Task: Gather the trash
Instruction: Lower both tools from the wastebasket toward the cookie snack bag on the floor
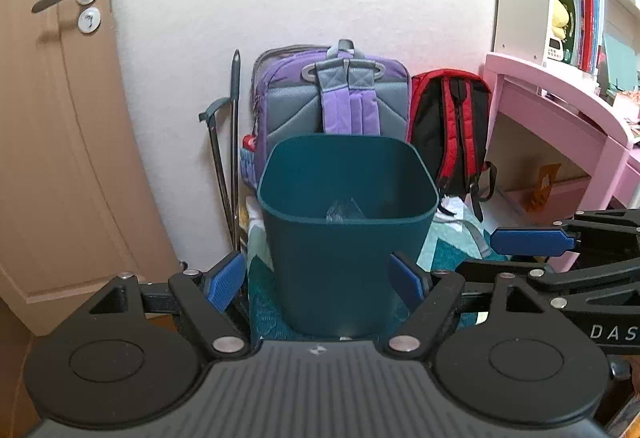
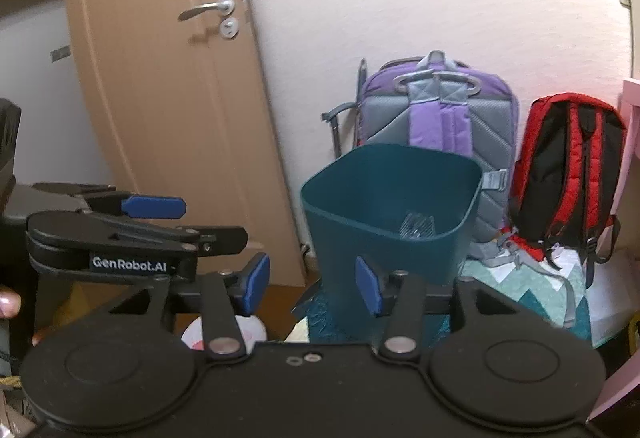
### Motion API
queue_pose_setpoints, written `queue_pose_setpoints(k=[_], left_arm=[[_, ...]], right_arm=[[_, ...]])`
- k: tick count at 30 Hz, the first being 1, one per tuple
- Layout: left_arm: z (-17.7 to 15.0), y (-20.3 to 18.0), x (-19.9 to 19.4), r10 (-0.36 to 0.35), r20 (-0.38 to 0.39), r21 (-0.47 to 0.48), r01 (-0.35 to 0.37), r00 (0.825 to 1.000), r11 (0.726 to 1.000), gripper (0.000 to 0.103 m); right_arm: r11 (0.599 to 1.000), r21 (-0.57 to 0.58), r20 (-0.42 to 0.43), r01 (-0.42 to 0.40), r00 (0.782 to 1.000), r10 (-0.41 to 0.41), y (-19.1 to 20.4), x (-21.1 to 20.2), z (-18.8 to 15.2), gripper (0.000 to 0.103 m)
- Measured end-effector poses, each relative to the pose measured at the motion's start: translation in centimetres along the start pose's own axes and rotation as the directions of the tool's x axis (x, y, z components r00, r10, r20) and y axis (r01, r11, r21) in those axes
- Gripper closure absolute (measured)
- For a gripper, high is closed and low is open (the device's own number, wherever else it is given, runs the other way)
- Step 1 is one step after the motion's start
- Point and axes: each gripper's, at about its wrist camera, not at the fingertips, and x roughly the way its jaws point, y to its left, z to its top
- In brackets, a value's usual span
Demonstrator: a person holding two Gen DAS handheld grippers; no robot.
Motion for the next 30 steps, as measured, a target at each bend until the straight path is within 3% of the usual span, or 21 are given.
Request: queue_pose_setpoints(k=[12,19,24,30], left_arm=[[-7.5,3.1,0.0,-0.037,-0.066,-0.013,0.036,0.997,0.999,0.018],[-12.7,7.2,3.8,-0.023,-0.117,-0.055,0.017,0.993,0.998,0.004],[-17.1,10.8,8.4,-0.011,-0.166,-0.075,-0.002,0.986,0.997,0.004],[-23.5,14.0,15.1,0.007,-0.267,-0.044,-0.019,0.964,0.999,0.004]], right_arm=[[0.994,0.028,-0.066,-0.102,0.992,0.104,1.7,3.6,-5.8,0.051],[0.993,0.038,-0.164,-0.116,0.979,0.12,2.4,9.1,-10.2,0.05],[0.993,0.059,-0.297,-0.1,0.948,0.113,2.5,14.9,-14.7,0.05],[0.991,0.128,-0.426,-0.032,0.901,0.084,1.8,22.1,-19.5,0.05]])
